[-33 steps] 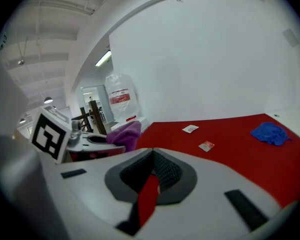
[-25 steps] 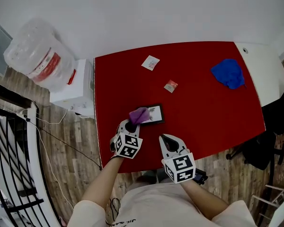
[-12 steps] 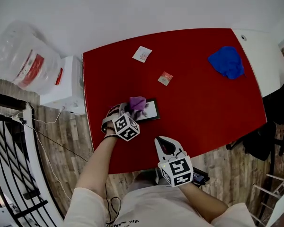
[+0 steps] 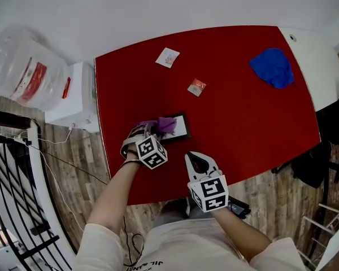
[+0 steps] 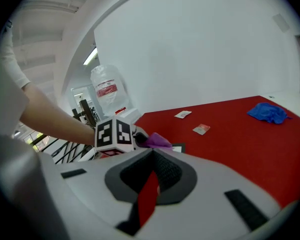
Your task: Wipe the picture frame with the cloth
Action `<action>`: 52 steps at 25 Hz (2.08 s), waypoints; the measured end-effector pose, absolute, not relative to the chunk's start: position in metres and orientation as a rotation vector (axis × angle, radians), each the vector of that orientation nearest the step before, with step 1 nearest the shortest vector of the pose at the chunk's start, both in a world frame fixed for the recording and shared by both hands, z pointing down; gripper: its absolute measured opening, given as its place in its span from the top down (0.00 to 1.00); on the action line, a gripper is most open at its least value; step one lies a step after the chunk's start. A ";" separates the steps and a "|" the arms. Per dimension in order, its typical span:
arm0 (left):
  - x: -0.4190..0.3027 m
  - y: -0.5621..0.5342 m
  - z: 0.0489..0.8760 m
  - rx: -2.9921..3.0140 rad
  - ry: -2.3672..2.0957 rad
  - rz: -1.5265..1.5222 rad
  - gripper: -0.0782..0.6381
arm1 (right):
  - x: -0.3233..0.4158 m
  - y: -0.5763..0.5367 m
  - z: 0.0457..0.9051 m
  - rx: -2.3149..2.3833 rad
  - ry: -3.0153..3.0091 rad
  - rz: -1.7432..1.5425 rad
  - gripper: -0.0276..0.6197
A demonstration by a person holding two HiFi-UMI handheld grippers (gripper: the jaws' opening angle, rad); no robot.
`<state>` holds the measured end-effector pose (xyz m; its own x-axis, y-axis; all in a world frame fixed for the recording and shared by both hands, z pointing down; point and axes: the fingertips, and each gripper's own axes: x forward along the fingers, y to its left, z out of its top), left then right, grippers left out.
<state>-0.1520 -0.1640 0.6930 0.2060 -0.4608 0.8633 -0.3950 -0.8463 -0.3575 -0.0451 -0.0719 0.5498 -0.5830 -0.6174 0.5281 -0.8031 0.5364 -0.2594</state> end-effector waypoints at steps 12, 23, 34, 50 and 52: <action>-0.140 -0.101 0.692 -2.452 0.673 -1.774 0.81 | -0.036 -0.074 0.561 1.158 -2.395 0.705 0.95; -0.139 -0.212 0.677 -2.381 0.753 -1.788 0.81 | -0.021 -0.054 0.568 1.152 -2.358 0.731 0.95; -0.116 -0.134 0.697 -2.439 0.541 -1.799 0.81 | -0.013 -0.064 0.568 1.174 -2.376 0.742 0.95; -0.112 -0.198 0.680 -2.411 0.647 -1.764 0.81 | -0.014 -0.053 0.571 1.152 -2.362 0.753 0.95; -0.113 -0.216 0.677 -2.398 0.664 -1.773 0.81 | -0.007 -0.053 0.574 1.163 -2.349 0.759 0.95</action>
